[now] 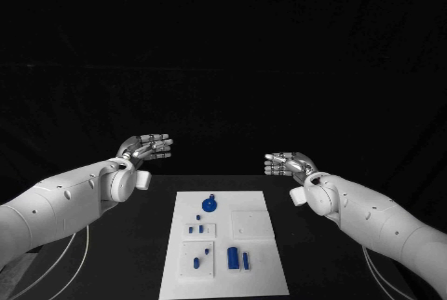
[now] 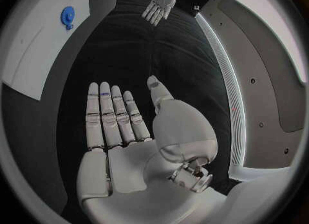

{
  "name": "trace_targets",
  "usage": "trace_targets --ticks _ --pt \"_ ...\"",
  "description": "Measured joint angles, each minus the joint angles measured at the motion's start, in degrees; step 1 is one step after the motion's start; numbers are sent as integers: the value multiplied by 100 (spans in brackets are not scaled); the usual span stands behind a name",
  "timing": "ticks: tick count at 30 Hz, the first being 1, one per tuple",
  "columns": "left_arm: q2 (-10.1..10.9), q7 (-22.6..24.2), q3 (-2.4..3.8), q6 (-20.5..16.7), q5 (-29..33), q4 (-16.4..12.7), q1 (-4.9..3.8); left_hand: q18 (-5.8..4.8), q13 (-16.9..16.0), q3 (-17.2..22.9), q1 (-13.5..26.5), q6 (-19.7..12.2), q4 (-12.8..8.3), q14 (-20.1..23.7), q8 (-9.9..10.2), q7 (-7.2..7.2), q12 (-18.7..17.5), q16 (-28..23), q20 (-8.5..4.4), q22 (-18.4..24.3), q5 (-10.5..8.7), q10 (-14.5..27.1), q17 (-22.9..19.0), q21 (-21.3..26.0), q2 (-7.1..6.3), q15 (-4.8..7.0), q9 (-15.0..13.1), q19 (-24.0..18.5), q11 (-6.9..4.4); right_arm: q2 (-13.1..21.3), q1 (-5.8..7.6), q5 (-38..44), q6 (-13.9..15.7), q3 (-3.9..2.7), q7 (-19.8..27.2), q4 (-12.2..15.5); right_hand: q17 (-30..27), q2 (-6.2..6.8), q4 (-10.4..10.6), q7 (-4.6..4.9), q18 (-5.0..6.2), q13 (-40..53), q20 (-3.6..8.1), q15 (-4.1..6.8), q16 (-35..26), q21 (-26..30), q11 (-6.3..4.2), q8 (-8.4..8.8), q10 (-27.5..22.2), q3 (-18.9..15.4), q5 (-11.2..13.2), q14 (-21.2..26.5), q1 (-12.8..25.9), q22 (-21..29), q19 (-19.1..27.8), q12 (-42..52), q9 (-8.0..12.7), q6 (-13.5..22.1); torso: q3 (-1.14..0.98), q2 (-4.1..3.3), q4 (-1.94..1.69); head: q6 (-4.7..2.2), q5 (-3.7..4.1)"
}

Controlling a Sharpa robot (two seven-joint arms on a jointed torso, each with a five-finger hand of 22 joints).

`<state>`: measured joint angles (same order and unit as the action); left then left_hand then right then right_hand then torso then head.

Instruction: Assemble the parts on the task board

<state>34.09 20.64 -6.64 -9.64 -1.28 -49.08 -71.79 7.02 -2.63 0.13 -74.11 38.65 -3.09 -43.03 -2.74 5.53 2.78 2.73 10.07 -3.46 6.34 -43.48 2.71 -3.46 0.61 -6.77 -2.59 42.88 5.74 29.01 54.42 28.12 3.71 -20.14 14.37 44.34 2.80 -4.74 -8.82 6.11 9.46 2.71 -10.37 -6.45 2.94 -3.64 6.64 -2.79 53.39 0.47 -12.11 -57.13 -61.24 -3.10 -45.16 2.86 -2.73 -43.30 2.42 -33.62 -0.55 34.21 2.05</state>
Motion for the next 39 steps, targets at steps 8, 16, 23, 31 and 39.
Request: trace_targets --ticks 8,16,23,31,39 --pt "129 -10 78 -141 -2 -449 141 -486 191 -10 2352 -2804 216 3119 191 -401 -193 -187 -731 253 -462 3152 -196 233 -38 492 188 -3109 -414 170 45 -92 174 233 -2 437 -203 345 638 -443 -648 -197 758 467 -206 244 -481 197 -3793 -32 879 3892 3680 224 3274 -189 196 3138 -109 110 24 14 -121" --pt "444 117 284 -784 8 -1633 470 -573 241 -13 5898 -3565 249 3970 236 -508 -236 -234 -930 318 -557 4012 -248 294 -56 624 236 -3950 -530 577 210 -556 855 785 207 1640 -254 436 789 -560 -782 -245 956 592 -250 320 -613 226 -4903 -53 1100 5196 5427 283 4163 -248 250 3990 -218 221 49 16 -201" --pt "777 328 490 -1749 43 -2956 855 -572 252 -12 6941 -3749 280 4180 236 -550 -236 -234 -999 334 -586 4215 -257 316 -58 654 248 -4154 -551 1032 374 -1275 1876 1364 579 2965 -268 465 847 -597 -866 -260 1016 638 -268 337 -659 248 -5266 -46 1172 5621 5999 298 4449 -249 263 4262 -237 240 54 17 -204" --pt "1015 579 633 -2735 89 -3890 1113 -660 255 -12 7371 -3836 280 4283 236 -555 -258 -234 -1009 340 -608 4318 -264 316 -60 675 252 -4268 -573 1432 522 -2100 3042 1869 1021 4155 -276 475 859 -611 -867 -266 1036 644 -273 344 -665 248 -5318 -44 1191 5686 6091 305 4486 -249 268 4306 -241 243 55 17 -204" --pt "1061 727 658 -3203 117 -4069 1161 -660 254 -12 7370 -3836 280 4283 236 -555 -258 -234 -1009 341 -608 4318 -264 316 -59 675 253 -4268 -572 1563 569 -2589 3734 2016 1290 4546 -275 475 859 -611 -867 -266 1036 643 -273 344 -665 247 -5318 -44 1190 5687 6091 304 4486 -249 267 4306 -242 244 55 17 -204"
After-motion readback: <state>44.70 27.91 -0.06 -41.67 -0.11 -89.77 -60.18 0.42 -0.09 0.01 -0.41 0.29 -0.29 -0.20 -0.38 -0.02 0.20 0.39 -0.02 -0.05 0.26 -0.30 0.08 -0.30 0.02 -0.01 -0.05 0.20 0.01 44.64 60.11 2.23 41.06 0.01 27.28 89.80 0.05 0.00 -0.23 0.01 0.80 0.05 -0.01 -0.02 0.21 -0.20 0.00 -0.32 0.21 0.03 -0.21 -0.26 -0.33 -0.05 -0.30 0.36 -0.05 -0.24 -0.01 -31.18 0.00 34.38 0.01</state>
